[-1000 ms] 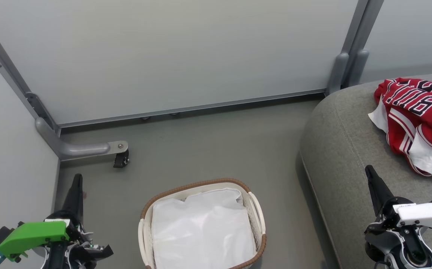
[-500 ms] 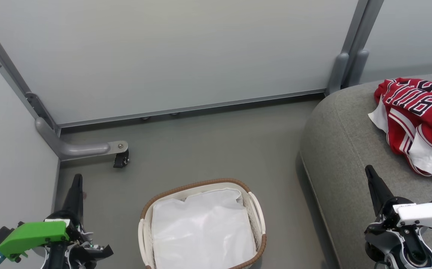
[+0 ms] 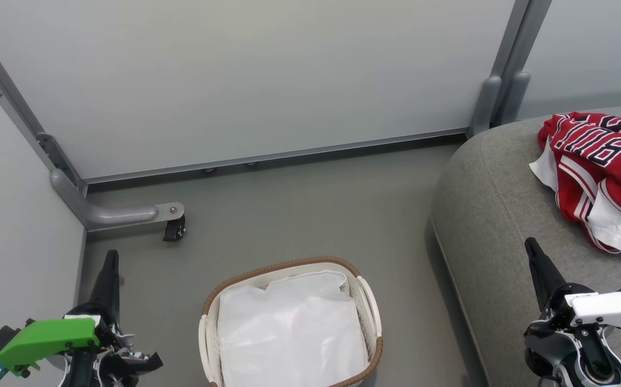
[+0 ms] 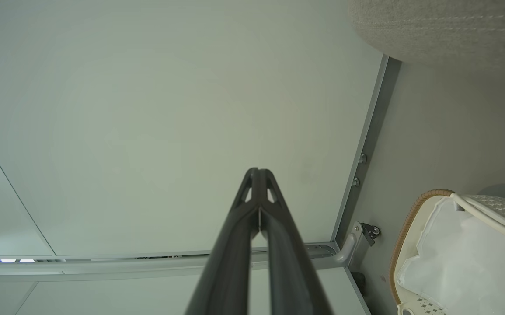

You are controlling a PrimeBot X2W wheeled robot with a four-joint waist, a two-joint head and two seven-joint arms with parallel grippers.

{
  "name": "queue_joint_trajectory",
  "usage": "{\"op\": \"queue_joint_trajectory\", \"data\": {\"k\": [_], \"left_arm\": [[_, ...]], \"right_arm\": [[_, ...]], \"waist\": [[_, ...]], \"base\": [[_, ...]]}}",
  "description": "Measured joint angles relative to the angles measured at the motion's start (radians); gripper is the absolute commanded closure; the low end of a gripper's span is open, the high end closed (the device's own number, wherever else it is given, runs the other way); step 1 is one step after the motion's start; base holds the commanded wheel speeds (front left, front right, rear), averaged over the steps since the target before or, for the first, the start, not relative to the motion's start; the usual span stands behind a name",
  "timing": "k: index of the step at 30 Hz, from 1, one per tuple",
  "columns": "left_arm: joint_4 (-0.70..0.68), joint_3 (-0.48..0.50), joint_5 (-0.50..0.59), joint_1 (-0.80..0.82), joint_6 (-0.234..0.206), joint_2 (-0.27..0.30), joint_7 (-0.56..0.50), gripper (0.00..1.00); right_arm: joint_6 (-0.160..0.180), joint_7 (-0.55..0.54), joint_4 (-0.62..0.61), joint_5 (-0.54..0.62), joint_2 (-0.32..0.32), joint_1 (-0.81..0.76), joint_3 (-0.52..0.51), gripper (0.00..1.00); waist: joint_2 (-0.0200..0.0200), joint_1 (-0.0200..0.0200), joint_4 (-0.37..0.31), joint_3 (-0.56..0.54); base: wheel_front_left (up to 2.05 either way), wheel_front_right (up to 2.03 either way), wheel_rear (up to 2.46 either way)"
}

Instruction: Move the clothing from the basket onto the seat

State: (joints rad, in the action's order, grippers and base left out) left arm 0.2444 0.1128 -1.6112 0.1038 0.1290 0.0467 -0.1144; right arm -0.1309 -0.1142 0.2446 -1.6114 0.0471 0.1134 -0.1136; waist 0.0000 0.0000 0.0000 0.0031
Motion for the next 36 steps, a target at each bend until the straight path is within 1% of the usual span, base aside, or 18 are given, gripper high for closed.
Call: {"op": "queue_joint_trajectory", "data": {"k": [36], "left_arm": [[0.000,0.000,0.000,0.000,0.000,0.000,0.000,1.00]], "right_arm": [[0.000,0.000,0.000,0.000,0.000,0.000,0.000,1.00]], "waist": [[0.0000,0.0000,0.000,0.000]], "base": [[0.00,0.00,0.00]]}}
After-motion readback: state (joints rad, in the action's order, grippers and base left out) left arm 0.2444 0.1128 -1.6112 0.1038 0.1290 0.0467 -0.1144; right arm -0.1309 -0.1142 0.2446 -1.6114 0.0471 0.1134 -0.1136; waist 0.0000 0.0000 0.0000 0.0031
